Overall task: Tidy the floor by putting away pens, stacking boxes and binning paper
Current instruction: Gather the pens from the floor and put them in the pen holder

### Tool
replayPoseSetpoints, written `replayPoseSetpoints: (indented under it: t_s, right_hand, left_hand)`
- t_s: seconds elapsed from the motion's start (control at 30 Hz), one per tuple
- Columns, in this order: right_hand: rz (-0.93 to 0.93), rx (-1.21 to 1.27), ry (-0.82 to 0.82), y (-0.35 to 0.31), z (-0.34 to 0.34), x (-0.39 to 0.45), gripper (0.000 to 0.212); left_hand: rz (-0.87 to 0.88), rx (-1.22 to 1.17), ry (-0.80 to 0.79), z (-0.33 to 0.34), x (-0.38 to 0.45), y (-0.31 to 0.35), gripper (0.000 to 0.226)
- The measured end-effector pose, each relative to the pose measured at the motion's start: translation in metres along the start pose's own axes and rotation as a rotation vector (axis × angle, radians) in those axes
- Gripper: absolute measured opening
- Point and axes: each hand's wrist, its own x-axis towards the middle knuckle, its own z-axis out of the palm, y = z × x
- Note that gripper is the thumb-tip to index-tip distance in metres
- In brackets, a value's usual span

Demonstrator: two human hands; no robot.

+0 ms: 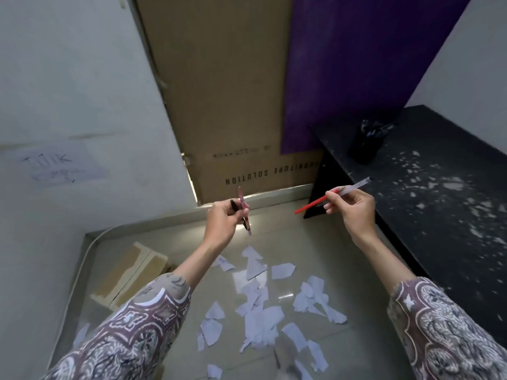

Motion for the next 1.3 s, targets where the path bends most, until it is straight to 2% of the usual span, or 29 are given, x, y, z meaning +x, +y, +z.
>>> replayPoseSetpoints:
  t_s: [0.17, 0.4, 0.6, 0.73, 0.97, 1.17, 1.3]
  right_hand:
    - [-0.012, 0.031, 0.111, -0.011, -0.041, 0.039, 0.009]
    - [-0.046, -0.004, 0.249, -0.019, -0.108, 0.145, 0.007]
    - [-0.091, -0.075, 0.317, -0.014, -0.149, 0.237, 0.007]
    - [-0.135, -0.163, 0.327, -0.006, -0.166, 0.292, 0.009]
    - [-0.135, -0.437, 0.139, 0.030, -0.169, 0.357, 0.008]
    - [-0.005, -0.498, -0.051, 0.051, -0.165, 0.376, 0.005]
    - [0.002, -0.544, -0.114, 0.061, -0.169, 0.377, 0.014]
  left_hand:
    - [0.051, -0.007, -0.049, 0.052, 0.032, 0.037, 0.006]
    - [0.140, -0.021, -0.074, 0.149, 0.127, 0.095, 0.009]
    - [0.163, -0.116, -0.085, 0.234, 0.210, 0.142, 0.025]
    - [0.202, -0.133, -0.105, 0.280, 0.261, 0.162, 0.015]
    - [0.223, -0.071, -0.219, 0.348, 0.328, 0.166, 0.023]
    - [0.245, 0.117, -0.338, 0.375, 0.345, 0.136, 0.003]
    - [0.274, 0.277, -0.381, 0.377, 0.351, 0.123, 0.008]
